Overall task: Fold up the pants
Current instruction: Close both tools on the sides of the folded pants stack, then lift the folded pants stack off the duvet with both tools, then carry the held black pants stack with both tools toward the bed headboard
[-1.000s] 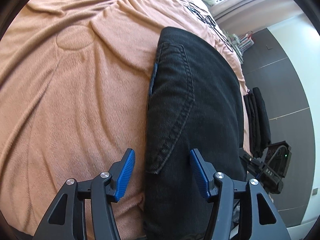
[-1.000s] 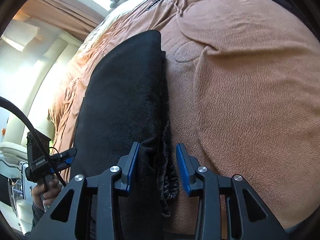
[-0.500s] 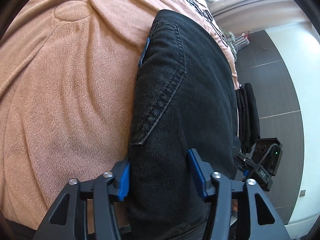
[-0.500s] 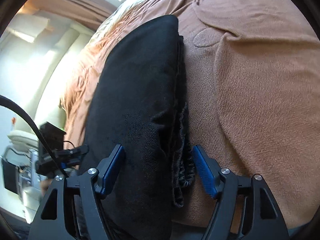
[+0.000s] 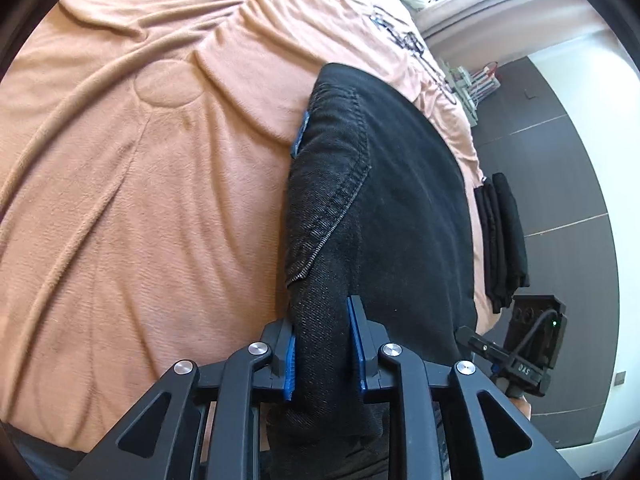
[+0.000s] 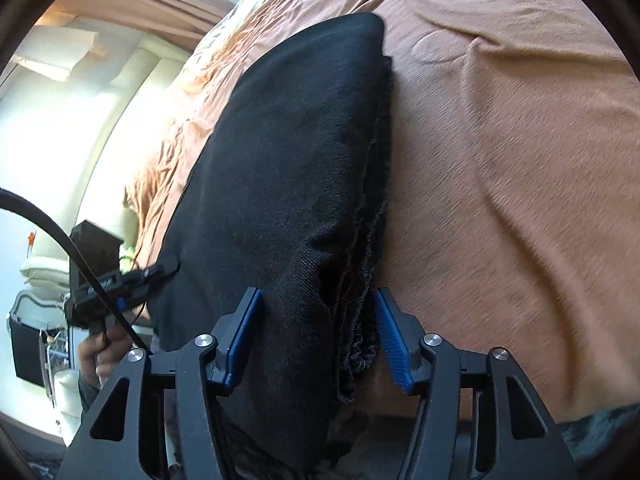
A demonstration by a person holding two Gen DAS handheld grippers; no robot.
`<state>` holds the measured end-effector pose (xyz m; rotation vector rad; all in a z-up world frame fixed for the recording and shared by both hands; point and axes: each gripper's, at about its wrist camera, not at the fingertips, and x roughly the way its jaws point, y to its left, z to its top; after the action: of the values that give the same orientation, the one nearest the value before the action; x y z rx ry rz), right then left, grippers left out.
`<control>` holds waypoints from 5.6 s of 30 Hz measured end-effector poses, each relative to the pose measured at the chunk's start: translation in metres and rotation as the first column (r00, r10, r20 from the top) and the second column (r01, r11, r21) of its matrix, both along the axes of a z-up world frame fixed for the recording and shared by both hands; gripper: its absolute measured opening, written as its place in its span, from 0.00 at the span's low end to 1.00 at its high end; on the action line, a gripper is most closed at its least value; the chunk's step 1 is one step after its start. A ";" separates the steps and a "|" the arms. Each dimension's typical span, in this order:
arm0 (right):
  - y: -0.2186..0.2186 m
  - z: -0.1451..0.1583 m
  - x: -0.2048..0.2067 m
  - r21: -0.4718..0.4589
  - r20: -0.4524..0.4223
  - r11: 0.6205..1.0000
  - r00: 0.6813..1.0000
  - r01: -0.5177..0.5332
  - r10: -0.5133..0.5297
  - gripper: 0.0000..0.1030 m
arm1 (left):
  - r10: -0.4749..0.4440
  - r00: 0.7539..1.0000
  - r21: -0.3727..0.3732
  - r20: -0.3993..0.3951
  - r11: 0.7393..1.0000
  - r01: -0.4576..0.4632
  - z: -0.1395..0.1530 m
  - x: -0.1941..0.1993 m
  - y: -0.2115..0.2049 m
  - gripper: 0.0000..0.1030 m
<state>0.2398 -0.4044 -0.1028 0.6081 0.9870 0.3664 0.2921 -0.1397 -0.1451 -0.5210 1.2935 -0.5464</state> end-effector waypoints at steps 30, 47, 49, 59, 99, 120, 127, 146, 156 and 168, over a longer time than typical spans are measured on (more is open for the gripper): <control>-0.070 -0.052 0.044 0.359 -0.013 0.931 0.998 0.066 -0.065 0.66 | -0.042 0.998 0.077 0.035 0.996 0.039 -0.011 0.082 -0.036 0.57; -0.058 -0.040 0.040 0.320 -0.005 0.947 0.999 -0.034 0.037 0.66 | -0.073 0.997 0.008 -0.004 0.997 0.073 -0.025 0.100 -0.044 0.57; -0.056 -0.040 0.036 0.306 -0.002 0.950 0.998 -0.055 0.059 0.66 | -0.086 0.996 -0.002 -0.012 0.996 0.086 -0.027 0.097 -0.044 0.57; -0.054 -0.028 0.032 0.288 0.057 0.957 0.998 -0.041 0.026 0.30 | -0.084 0.996 -0.011 0.032 0.996 0.085 -0.018 0.084 -0.034 0.42; 0.044 0.118 -0.010 0.151 0.367 0.961 0.916 -0.232 0.163 0.25 | 0.078 0.927 -0.010 0.368 0.997 -0.080 0.192 -0.046 0.064 0.32; 0.184 0.126 0.037 0.109 0.380 0.932 0.881 -0.344 0.281 0.25 | 0.205 0.883 -0.051 0.421 0.978 -0.203 0.224 -0.072 0.227 0.31; 0.230 0.120 0.064 0.102 0.371 0.920 0.872 -0.379 0.319 0.25 | 0.258 0.868 -0.079 0.424 0.965 -0.248 0.219 -0.074 0.280 0.30; 0.362 0.078 0.150 0.061 0.307 0.875 0.843 -0.480 0.441 0.25 | 0.420 0.833 -0.175 0.360 0.908 -0.382 0.141 -0.076 0.432 0.29; 0.426 0.046 0.193 0.065 0.242 0.852 0.836 -0.520 0.492 0.25 | 0.505 0.813 -0.200 0.289 0.862 -0.465 0.087 -0.070 0.497 0.29; 0.505 0.023 0.245 0.088 0.199 0.822 0.819 -0.562 0.539 0.25 | 0.557 0.787 -0.134 0.264 0.830 -0.542 0.066 -0.051 0.573 0.29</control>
<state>0.4843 0.1003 -0.0803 0.3977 0.9695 1.0015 0.2412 0.4334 -0.0790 -0.7952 0.7863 -0.1510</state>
